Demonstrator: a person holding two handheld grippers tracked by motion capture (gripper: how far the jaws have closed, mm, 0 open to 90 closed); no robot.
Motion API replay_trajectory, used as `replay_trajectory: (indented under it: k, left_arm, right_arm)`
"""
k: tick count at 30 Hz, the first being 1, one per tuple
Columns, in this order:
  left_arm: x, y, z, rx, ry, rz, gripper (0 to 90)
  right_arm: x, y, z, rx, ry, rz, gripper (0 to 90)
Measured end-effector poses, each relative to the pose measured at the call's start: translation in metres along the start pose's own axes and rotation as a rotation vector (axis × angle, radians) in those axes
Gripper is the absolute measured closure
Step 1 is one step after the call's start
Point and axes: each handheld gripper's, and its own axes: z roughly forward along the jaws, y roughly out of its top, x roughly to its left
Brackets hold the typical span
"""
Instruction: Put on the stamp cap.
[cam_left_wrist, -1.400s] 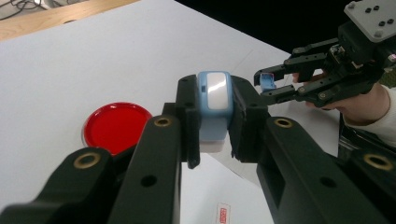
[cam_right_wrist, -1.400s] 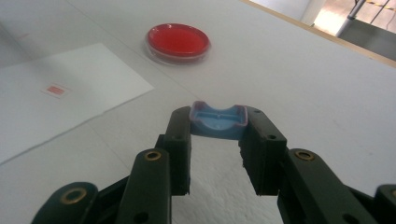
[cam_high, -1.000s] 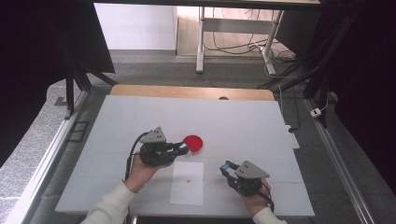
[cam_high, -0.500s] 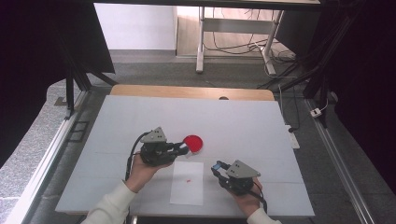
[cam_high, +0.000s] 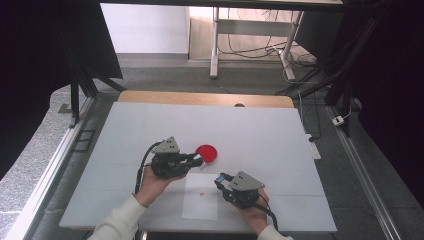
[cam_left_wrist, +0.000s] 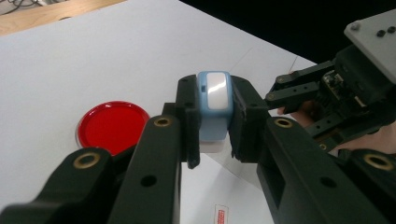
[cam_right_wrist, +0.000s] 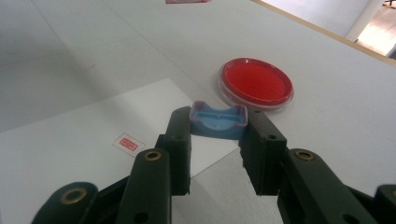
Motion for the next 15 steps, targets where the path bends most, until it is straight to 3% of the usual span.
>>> replay_trajectory:
  k: [15]
  left_arm:
    - [-0.007, 0.002, 0.005, -0.012, -0.030, -0.023, 74.8]
  right_arm:
    - [0.006, 0.007, 0.016, -0.008, -0.005, -0.004, 64.6]
